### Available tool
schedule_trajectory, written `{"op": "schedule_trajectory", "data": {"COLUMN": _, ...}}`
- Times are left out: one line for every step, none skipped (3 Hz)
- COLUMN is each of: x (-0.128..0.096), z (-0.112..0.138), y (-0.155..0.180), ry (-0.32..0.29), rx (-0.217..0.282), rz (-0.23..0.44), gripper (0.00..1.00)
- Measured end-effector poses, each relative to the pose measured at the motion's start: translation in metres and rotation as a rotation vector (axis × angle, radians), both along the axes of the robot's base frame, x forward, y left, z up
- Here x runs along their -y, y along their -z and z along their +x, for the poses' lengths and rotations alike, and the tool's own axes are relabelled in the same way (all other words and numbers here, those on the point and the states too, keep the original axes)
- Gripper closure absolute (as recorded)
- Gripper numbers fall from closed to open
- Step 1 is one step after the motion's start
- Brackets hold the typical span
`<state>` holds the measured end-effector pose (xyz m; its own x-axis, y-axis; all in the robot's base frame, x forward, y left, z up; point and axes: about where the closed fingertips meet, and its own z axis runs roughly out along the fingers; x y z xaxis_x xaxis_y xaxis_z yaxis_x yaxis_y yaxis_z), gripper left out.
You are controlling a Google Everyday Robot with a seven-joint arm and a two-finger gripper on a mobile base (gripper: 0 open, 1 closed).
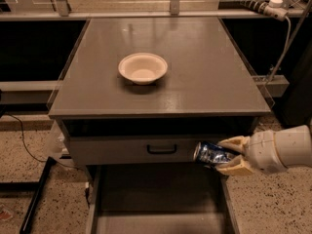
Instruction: Place pepsi can into middle drawer
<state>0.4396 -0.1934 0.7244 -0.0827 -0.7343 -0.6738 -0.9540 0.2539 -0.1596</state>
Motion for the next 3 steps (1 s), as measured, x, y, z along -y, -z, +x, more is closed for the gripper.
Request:
{"op": "schedule_trajectory", "data": {"x": 0.001, "z": 0.0, "y": 0.0, "ry": 0.002, "rx": 0.001, "rz": 0.0, "gripper": 1.0}}
{"op": "schedule_trajectory", "data": {"x": -0.022, "z": -0.004, "y": 0.04, "ry": -0.017, "rx": -0.055, "rz": 0.015, "gripper": 1.0}}
{"op": "schedule_trajectory", "data": {"x": -0.055, "z": -0.014, "y": 0.104, "ry": -0.04, "rx": -0.1, "rz": 0.031, "gripper": 1.0}}
